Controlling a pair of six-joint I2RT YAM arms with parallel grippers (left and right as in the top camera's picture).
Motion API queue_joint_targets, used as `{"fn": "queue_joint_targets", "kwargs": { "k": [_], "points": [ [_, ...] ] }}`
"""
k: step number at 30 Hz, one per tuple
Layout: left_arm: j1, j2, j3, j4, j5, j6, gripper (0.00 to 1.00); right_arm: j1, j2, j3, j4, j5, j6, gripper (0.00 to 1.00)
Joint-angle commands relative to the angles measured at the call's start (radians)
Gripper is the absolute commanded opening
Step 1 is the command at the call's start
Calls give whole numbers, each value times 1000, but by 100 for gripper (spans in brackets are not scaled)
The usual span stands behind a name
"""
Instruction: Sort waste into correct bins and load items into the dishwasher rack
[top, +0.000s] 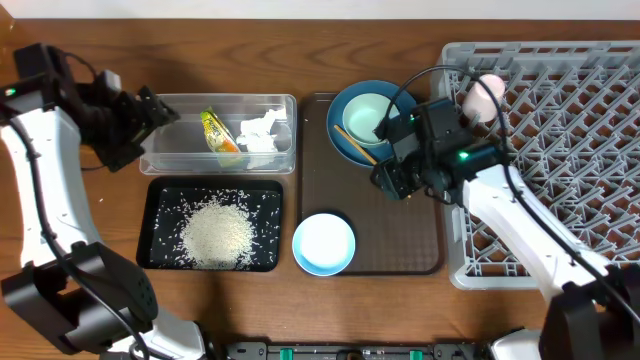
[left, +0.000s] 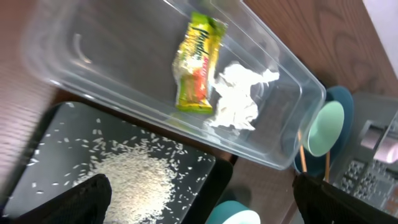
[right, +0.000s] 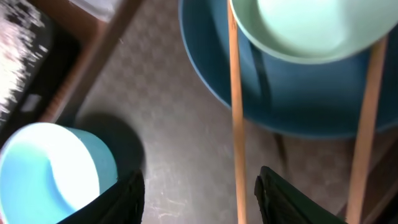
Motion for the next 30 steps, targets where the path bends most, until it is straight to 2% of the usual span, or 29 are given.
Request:
{"fn": "queue_joint_targets", "kwargs": {
  "k": [1,10,18,27,30],
  "points": [
    [23,-16,24,-6,2,6,96,5,39,-11,-22,47,-23,56],
    [27,-16,24,-6,2,6,96,4,55,-11,-138,67,-40,42],
    [27,-16,24,-6,2,6,96,4,55,-11,-145,67,-39,17],
    [27,-16,24,-6,2,6,96,4,55,-11,-169,66,-39,1],
    [27,-16,24,-6,2,6,96,4,55,-11,-169,47,-34,1]
  ]
}}
